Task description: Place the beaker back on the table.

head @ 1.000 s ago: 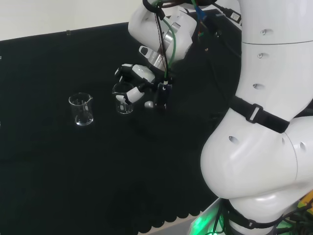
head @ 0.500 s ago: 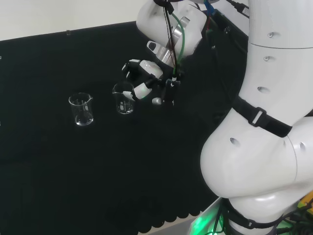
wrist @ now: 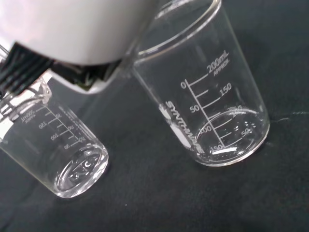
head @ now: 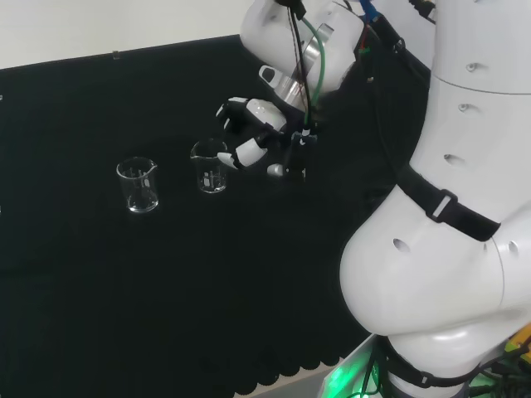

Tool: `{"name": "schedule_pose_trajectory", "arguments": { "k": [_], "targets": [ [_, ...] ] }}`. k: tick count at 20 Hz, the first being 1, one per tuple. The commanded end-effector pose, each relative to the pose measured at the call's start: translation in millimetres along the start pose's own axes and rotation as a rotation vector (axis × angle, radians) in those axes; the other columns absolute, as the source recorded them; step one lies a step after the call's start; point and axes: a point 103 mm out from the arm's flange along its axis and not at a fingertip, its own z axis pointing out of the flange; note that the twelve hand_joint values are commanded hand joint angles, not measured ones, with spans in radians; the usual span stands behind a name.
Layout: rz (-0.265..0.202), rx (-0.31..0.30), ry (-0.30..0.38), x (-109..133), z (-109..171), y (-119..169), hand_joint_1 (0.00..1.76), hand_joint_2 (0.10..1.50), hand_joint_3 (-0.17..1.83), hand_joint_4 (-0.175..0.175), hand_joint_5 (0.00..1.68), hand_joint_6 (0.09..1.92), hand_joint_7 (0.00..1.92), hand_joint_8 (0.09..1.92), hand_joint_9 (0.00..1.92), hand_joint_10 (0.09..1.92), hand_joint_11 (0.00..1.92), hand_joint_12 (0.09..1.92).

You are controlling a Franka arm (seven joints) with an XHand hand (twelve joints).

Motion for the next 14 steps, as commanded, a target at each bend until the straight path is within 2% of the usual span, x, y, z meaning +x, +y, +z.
{"name": "schedule_pose_trajectory", "arguments": {
  "k": [1, 3, 5, 14],
  "targets": [
    [0.03, -0.028, -0.005, -3.6, -17.3, -13.0, 0.94, 0.3, 0.96, -0.089, 0.4, 0.74, 0.66, 0.72, 0.69, 0.69, 0.2, 1.36],
    [0.033, -0.032, -0.008, -1.2, -18.8, -13.8, 0.94, 0.3, 0.96, -0.089, 0.4, 0.74, 0.66, 0.72, 0.69, 0.69, 0.2, 1.36],
    [0.022, -0.017, -0.045, 4.8, -13.4, -13.6, 0.94, 0.31, 0.96, -0.089, 0.4, 0.73, 0.66, 0.72, 0.69, 0.69, 0.2, 1.36],
    [0.044, -0.029, -0.042, 10.1, -14.5, -12.4, 0.94, 0.31, 0.96, -0.089, 0.4, 0.73, 0.66, 0.72, 0.68, 0.69, 0.2, 1.36]
  ]
}}
